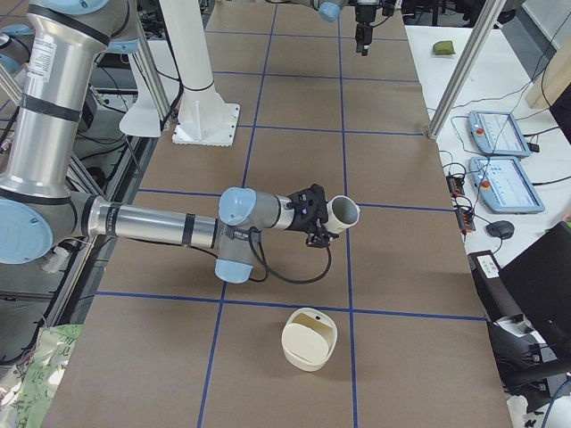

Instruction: Left arm hands cup to right arm to dump lemon

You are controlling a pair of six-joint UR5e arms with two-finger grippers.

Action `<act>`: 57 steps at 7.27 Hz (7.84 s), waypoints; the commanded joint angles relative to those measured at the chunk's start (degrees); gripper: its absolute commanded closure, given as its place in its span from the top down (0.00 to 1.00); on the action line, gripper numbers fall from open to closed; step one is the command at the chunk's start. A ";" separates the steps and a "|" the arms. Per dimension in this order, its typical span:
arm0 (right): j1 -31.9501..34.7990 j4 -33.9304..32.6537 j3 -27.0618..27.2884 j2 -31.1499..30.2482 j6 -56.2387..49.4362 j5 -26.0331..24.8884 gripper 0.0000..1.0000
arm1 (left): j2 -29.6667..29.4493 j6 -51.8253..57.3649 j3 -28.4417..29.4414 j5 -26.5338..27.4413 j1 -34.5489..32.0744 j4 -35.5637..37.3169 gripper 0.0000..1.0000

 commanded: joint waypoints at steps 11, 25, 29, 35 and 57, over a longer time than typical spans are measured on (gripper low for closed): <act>3.92 34.47 -28.11 5.05 54.72 -1.64 0.01 | -0.12 -0.08 -0.18 1.49 -0.52 0.00 1.00; 5.94 47.21 -39.55 11.39 107.72 -13.95 0.02 | -1.60 5.19 0.79 6.24 0.00 1.14 1.00; 5.94 50.28 -39.64 10.51 116.51 -13.77 0.06 | -3.19 5.19 0.70 6.24 0.44 3.07 1.00; 5.85 51.43 -38.41 11.04 107.53 -12.37 0.07 | -3.28 5.19 0.79 6.24 0.36 3.08 1.00; -26.45 -52.88 3.52 38.35 -33.58 -41.24 0.05 | -0.03 11.34 1.93 5.98 0.71 2.72 1.00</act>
